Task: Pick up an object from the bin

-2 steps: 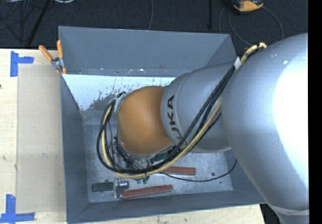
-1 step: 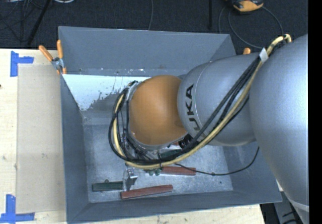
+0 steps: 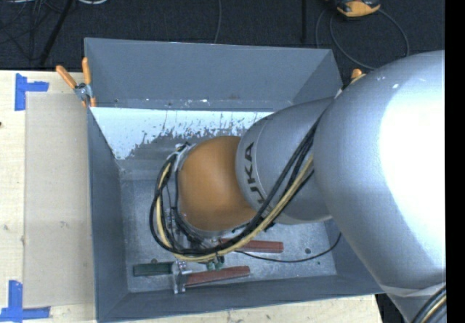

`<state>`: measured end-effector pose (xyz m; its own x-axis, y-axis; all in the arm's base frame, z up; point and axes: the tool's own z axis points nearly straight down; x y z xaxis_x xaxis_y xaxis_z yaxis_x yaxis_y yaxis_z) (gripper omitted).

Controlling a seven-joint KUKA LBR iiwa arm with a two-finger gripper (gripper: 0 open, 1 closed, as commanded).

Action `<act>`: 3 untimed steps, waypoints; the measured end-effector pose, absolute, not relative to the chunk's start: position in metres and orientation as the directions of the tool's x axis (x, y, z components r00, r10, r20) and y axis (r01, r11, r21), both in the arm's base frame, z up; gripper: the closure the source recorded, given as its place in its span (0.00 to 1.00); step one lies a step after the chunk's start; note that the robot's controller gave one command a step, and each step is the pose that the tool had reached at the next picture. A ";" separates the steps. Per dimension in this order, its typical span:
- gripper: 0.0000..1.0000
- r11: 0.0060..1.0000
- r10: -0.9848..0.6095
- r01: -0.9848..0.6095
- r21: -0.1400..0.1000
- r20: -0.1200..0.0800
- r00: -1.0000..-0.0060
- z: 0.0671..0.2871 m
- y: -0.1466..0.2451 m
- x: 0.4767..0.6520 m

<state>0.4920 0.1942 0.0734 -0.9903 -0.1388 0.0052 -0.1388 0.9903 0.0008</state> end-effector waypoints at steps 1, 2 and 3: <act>1.00 0.990 -0.140 -0.140 0.002 -0.002 -0.990 0.081 0.194 0.493; 1.00 0.990 -0.140 -0.140 0.002 -0.002 -0.990 0.081 0.194 0.493; 1.00 0.990 -0.140 -0.140 0.000 0.005 -0.990 0.085 0.193 0.491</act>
Offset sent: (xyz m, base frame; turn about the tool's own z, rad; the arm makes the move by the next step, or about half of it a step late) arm 0.0000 0.0000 0.0000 0.0000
